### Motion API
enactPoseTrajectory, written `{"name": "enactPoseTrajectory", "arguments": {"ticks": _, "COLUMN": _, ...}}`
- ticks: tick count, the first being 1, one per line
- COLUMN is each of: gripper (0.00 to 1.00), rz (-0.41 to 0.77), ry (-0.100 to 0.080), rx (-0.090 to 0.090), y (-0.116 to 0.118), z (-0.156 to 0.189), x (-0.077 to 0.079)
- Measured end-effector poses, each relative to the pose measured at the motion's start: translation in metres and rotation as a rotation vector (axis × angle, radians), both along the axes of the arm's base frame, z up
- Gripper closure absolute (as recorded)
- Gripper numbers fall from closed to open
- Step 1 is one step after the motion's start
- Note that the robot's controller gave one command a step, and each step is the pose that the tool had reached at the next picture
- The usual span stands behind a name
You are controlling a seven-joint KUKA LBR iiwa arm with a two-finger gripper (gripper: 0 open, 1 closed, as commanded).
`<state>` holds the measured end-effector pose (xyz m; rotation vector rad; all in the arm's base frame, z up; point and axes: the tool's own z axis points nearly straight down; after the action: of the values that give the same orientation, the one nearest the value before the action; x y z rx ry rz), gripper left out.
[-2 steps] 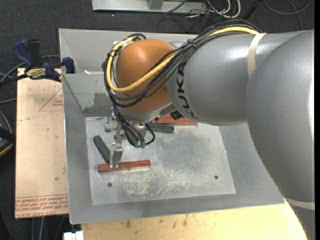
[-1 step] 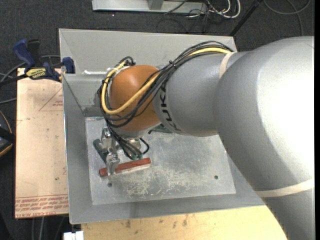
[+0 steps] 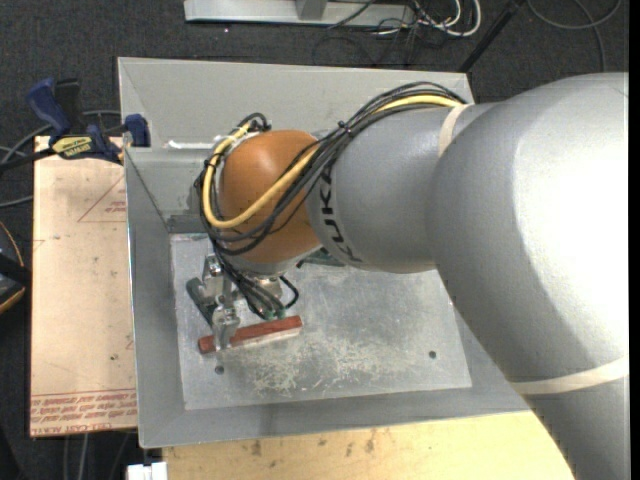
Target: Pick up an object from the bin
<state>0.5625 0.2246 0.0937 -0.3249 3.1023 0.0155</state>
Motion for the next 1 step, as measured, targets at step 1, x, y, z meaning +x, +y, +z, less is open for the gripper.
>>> {"name": "enactPoseTrajectory", "arguments": {"ticks": 1, "gripper": 1.00, "rz": 0.064, "ry": 0.003, "rx": -0.006, "y": 0.0125, "z": -0.0008, "x": 0.0168}}
